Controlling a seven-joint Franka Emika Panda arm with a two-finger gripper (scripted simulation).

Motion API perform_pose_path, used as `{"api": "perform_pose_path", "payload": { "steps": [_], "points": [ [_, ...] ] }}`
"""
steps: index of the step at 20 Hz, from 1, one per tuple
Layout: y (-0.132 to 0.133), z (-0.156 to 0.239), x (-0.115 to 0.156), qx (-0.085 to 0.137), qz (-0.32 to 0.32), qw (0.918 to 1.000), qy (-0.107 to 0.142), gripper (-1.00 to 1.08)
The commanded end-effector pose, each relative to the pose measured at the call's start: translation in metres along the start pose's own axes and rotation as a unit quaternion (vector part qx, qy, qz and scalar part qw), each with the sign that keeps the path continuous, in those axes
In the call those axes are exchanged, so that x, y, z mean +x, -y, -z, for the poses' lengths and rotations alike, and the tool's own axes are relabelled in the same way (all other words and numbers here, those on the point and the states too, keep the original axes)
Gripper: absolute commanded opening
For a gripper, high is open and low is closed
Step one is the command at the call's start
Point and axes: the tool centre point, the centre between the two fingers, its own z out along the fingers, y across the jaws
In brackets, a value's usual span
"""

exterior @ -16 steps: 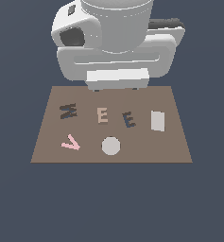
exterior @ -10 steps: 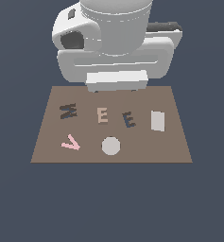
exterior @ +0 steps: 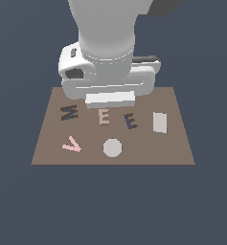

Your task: Insert a designated object into the corresponding slot on a board.

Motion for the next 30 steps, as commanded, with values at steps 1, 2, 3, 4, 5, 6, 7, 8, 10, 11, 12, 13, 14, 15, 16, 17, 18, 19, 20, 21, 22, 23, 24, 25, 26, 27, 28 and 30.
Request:
{"api": "perform_pose_path", "payload": {
  "steps": [1,2,3,4,5,6,7,8,10,11,12,13,14,15,16,17,18,19,20,21,22,23,24,25,26,27,28,30],
  "points": [
    [-0.007,-0.022,-0.002,-0.001,0.005,1.0,0.0,1.0],
    [-0.009,-0.029,-0.002,-0.002,0.006,1.0,0.0,1.0],
    [-0.011,-0.037,-0.003,-0.002,0.008,1.0,0.0,1.0],
    [-0.013,-0.043,-0.003,-0.003,0.009,1.0,0.0,1.0],
    [-0.015,-0.049,-0.003,-0.003,0.011,0.9999,0.0,1.0],
    [-0.017,-0.055,-0.003,-0.004,0.012,0.9999,0.0,1.0],
    [-0.018,-0.059,-0.003,-0.004,0.013,0.9999,0.0,1.0],
    [-0.02,-0.063,-0.003,-0.004,0.014,0.9999,0.0,1.0],
    [-0.022,-0.069,-0.003,-0.005,0.015,0.9999,0.0,1.0],
    [-0.022,-0.071,-0.003,-0.005,0.015,0.9999,0.0,1.0],
    [-0.023,-0.072,-0.003,-0.005,0.016,0.9999,0.0,1.0],
    [-0.023,-0.073,-0.003,-0.005,0.016,0.9999,0.0,1.0],
    [-0.024,-0.074,-0.003,-0.005,0.016,0.9999,0.0,1.0],
    [-0.023,-0.073,-0.003,-0.005,0.015,0.9999,0.001,1.0],
    [-0.023,-0.073,-0.003,-0.005,0.015,0.9999,0.001,1.0],
    [-0.023,-0.074,-0.003,-0.005,0.015,0.9999,0.001,1.0],
    [-0.023,-0.076,-0.003,-0.005,0.015,0.9999,0.001,1.0],
    [-0.023,-0.078,-0.003,-0.005,0.016,0.9999,0.001,1.0],
    [-0.023,-0.081,-0.003,-0.005,0.016,0.9999,0.001,1.0],
    [-0.023,-0.085,-0.003,-0.005,0.016,0.9999,0.0,1.0],
    [-0.023,-0.088,-0.003,-0.005,0.016,0.9999,0.0,1.0],
    [-0.024,-0.091,-0.002,-0.005,0.016,0.9999,0.0,1.0],
    [-0.023,-0.092,-0.002,-0.005,0.016,0.9999,0.0,1.0],
    [-0.024,-0.093,-0.002,-0.005,0.016,0.9999,0.0,1.0],
    [-0.024,-0.094,-0.002,-0.005,0.016,0.9999,0.0,1.0],
    [-0.024,-0.094,-0.002,-0.005,0.016,0.9999,0.0,-1.0],
    [-0.024,-0.094,-0.002,-0.005,0.016,0.9999,0.0,-1.0],
    [-0.024,-0.094,-0.002,-0.005,0.016,0.9999,0.0,-1.0]
  ]
}}
